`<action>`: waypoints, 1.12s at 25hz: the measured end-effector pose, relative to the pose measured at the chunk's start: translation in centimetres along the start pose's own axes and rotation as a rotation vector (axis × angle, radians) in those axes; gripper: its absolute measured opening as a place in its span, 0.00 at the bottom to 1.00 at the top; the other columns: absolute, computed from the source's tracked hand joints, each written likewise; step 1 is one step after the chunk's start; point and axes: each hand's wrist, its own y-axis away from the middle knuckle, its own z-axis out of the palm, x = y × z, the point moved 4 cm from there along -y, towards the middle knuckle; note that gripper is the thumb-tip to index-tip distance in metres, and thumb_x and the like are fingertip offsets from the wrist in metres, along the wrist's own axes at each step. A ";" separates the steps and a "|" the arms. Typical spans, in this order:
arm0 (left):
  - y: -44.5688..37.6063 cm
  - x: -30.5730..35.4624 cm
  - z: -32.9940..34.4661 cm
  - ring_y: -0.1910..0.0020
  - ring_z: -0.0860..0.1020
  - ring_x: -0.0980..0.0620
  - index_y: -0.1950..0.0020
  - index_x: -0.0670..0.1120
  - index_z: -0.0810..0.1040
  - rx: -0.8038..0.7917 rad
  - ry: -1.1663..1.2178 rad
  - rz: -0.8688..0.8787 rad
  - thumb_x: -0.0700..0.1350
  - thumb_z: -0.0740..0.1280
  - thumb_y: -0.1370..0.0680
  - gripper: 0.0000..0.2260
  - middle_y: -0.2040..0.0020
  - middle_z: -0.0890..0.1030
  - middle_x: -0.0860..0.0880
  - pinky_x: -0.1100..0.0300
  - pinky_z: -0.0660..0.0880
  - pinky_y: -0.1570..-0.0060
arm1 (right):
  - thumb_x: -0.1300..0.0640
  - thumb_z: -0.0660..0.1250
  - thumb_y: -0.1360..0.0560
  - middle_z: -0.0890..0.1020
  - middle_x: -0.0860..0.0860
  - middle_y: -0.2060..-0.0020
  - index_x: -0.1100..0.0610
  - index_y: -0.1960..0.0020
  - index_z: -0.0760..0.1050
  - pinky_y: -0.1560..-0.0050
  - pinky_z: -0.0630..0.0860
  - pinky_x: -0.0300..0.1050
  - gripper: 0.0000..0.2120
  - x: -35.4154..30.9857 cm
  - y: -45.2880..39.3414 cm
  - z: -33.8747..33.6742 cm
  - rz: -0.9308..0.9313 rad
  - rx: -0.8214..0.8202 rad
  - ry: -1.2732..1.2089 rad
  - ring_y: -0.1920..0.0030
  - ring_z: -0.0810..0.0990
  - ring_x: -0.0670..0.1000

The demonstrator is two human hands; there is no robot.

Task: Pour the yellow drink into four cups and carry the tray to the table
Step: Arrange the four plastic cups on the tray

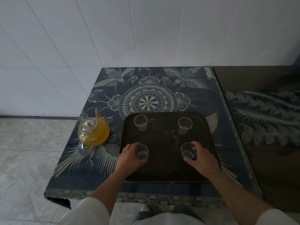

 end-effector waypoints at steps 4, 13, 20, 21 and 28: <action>-0.1 0.0 0.1 0.34 0.70 0.52 0.26 0.56 0.64 -0.009 0.000 0.002 0.61 0.75 0.34 0.39 0.33 0.71 0.54 0.48 0.71 0.36 | 0.38 0.74 0.30 0.79 0.46 0.35 0.47 0.26 0.61 0.42 0.78 0.53 0.39 0.2 0.0 0.3 0.000 -0.015 -0.008 0.38 0.79 0.50; -0.1 -0.1 0.3 0.34 0.70 0.51 0.25 0.57 0.60 -0.030 -0.008 0.018 0.61 0.75 0.36 0.43 0.33 0.71 0.53 0.48 0.71 0.36 | 0.38 0.74 0.31 0.78 0.46 0.34 0.47 0.25 0.59 0.41 0.77 0.53 0.41 0.8 0.2 0.9 0.010 -0.043 -0.017 0.38 0.78 0.51; -0.2 -0.2 0.2 0.33 0.70 0.51 0.22 0.58 0.53 -0.051 0.004 0.037 0.64 0.75 0.37 0.50 0.30 0.67 0.53 0.48 0.72 0.37 | 0.34 0.77 0.36 0.74 0.49 0.28 0.44 0.19 0.51 0.34 0.74 0.56 0.54 0.5 0.3 0.5 0.022 -0.071 -0.096 0.30 0.74 0.52; -0.2 -0.2 0.2 0.33 0.70 0.52 0.22 0.58 0.53 -0.052 0.007 0.038 0.65 0.75 0.37 0.50 0.30 0.67 0.53 0.48 0.72 0.37 | 0.33 0.76 0.36 0.73 0.50 0.28 0.44 0.19 0.51 0.34 0.74 0.56 0.55 0.4 0.4 0.4 0.020 -0.076 -0.098 0.30 0.73 0.52; -0.3 -0.2 -0.2 0.31 0.69 0.51 0.22 0.63 0.49 -0.014 0.141 0.032 0.76 0.67 0.39 0.50 0.27 0.63 0.53 0.44 0.73 0.37 | 0.23 0.55 0.30 0.68 0.48 0.24 0.45 0.19 0.54 0.35 0.74 0.56 0.46 0.0 0.1 -1.0 -0.057 -0.011 -0.081 0.29 0.71 0.50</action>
